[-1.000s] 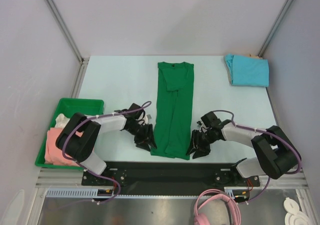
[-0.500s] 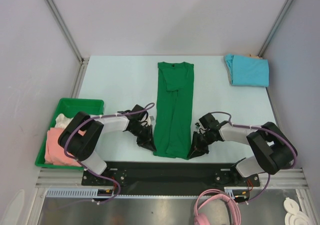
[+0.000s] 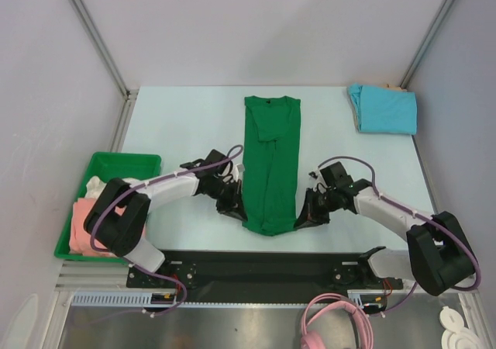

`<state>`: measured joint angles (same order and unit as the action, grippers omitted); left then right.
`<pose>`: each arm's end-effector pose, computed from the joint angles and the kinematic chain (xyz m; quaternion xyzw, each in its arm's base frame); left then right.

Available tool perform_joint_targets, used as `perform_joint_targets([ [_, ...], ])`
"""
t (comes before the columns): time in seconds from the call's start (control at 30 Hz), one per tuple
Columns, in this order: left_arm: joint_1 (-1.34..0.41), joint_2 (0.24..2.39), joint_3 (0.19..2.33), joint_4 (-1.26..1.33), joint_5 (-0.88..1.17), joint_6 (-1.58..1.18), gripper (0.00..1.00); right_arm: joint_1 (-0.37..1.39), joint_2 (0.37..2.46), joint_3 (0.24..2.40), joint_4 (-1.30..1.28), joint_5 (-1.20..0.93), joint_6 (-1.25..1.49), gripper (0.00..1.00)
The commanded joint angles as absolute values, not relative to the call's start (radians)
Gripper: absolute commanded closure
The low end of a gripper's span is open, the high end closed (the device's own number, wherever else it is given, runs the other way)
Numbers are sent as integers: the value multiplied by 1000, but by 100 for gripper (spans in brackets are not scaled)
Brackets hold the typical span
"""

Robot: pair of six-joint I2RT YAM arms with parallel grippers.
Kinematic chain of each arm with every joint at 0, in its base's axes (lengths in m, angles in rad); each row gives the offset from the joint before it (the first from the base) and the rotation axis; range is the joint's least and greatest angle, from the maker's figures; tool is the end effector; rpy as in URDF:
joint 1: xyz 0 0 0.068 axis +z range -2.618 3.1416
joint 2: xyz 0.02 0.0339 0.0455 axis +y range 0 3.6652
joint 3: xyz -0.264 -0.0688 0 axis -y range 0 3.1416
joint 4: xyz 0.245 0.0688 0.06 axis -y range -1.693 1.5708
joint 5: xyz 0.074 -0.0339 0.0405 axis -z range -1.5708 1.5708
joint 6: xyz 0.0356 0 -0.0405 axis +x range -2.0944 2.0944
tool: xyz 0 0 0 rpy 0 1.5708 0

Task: Fold and stack the t-shirts
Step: Fold the tshirt

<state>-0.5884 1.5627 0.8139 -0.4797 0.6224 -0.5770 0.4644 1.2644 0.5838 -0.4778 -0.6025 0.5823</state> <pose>0.2153 -0.1686 0.1577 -0.0575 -0.9377 0.3412 0.0307 0.1787 0.1121 0.1630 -0.0056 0.9367 0.3493 0.0242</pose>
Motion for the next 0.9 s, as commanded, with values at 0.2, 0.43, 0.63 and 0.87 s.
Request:
perform_joint_targets([
  [0.2, -537, 1508, 957, -509, 575, -505, 100, 374, 1269, 742, -583, -609, 454, 100],
  [0.43, -488, 1554, 1041, -515, 565, -486, 99, 322, 1318, 824, -529, -609, 436, 100],
  [0.63, -462, 1612, 1126, -512, 563, -469, 100, 279, 1361, 874, -471, -600, 448, 100],
  [0.87, -428, 1687, 1192, -517, 551, -457, 100, 207, 1451, 968, -385, -601, 465, 100],
])
